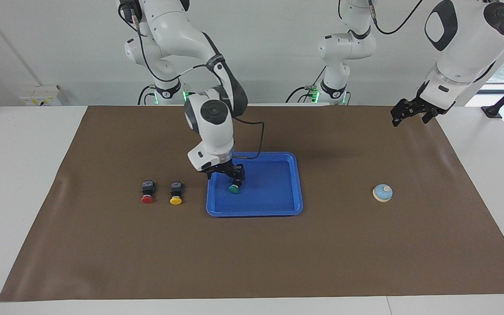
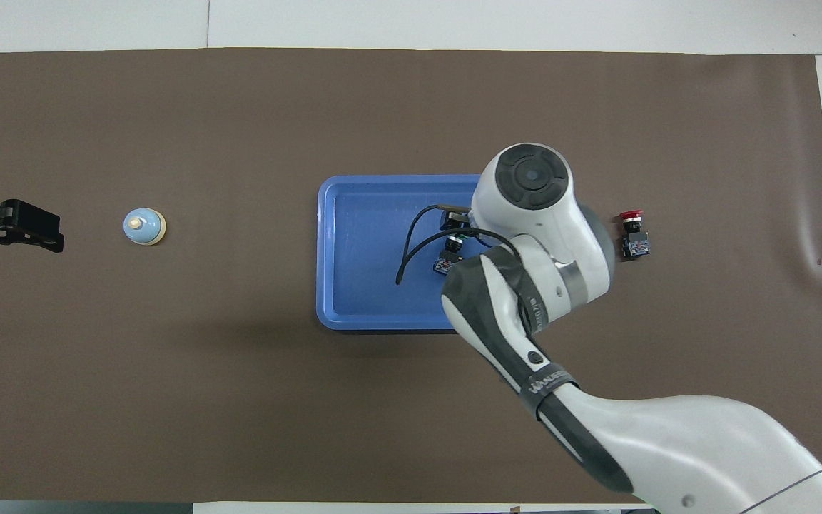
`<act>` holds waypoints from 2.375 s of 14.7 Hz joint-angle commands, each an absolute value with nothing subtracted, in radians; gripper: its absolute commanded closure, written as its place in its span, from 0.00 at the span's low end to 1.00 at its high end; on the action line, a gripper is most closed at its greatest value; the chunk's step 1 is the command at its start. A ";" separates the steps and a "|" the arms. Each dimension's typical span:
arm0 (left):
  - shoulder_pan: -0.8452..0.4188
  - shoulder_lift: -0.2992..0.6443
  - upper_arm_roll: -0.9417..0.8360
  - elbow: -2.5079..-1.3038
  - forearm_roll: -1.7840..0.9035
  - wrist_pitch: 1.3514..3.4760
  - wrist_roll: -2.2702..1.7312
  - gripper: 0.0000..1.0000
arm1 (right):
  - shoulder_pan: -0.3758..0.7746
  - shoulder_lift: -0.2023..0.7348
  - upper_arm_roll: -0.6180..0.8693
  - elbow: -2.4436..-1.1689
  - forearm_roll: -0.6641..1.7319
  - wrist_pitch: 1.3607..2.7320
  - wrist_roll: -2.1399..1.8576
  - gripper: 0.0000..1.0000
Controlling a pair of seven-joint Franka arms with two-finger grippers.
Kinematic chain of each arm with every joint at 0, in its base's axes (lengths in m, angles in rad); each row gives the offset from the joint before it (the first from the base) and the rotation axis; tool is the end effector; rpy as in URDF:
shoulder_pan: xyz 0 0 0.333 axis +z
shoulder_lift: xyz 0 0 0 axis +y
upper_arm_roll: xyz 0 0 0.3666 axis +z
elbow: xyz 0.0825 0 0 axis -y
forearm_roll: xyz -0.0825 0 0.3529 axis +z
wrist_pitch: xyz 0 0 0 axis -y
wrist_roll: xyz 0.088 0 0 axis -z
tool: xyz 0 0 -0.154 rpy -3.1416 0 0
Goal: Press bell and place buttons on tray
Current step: 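Carry the green button into the blue tray and release it, then move the right gripper back to the red button and grasp it, then carry the red button into the tray and release it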
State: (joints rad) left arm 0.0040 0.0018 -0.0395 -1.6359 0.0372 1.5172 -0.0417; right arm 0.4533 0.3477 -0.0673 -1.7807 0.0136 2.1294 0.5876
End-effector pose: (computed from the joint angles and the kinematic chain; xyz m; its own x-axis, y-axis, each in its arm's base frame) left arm 0.5095 -0.0122 0.5948 0.9929 0.0084 -0.1185 0.0034 -0.9991 -0.0420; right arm 0.5853 0.2430 0.3793 0.9791 -0.2033 0.0078 -0.2034 -0.9791 0.0084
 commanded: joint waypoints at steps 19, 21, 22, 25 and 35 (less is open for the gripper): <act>0.000 -0.020 -0.035 -1.652 0.028 1.511 -0.051 0.00 | 0.071 0.252 -0.057 -2.063 0.003 2.298 -0.166 0.00; 0.000 -0.020 -0.035 -1.652 0.028 1.511 -0.051 0.00 | 0.071 0.265 -0.057 -2.085 0.005 2.341 -0.167 0.00; 0.000 -0.020 -0.035 -1.652 0.028 1.511 -0.051 0.00 | 0.071 0.271 -0.057 -2.091 0.005 2.355 -0.164 0.00; 0.000 -0.020 -0.035 -1.652 0.028 1.511 -0.051 0.00 | 0.078 0.276 -0.057 -2.092 0.012 2.356 -0.146 0.17; 0.000 -0.020 -0.035 -1.652 0.028 1.511 -0.051 0.00 | 0.090 0.284 -0.045 -1.970 0.020 2.273 -0.101 1.00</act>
State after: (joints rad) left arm 0.0040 0.0018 -0.0395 -1.6359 0.0372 1.5172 -0.0417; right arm 0.0899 0.2836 -0.0617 -2.0557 0.0142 2.3627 -0.1364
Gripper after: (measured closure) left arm 0.000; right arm 0.590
